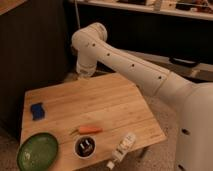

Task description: Place the pepper in the ceramic bowl

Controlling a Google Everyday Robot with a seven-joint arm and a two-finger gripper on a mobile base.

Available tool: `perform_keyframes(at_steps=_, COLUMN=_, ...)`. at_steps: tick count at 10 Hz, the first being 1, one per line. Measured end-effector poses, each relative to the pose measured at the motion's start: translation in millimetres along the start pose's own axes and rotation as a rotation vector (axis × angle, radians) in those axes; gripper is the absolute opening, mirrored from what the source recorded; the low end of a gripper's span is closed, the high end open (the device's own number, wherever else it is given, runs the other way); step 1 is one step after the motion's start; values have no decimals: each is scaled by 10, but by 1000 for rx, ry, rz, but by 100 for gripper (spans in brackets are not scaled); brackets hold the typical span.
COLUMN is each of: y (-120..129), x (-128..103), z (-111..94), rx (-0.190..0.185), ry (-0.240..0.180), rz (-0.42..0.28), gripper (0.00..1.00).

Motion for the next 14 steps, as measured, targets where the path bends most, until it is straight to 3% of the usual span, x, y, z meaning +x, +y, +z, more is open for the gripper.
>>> perform_keyframes(at_steps=12, y=0, x=0, z=-2, rx=0, ry=0, rz=0, gripper=34)
perform_keyframes(at_steps=14, y=55, x=16, z=18, rx=5, ry=-5, rz=-25, gripper=25)
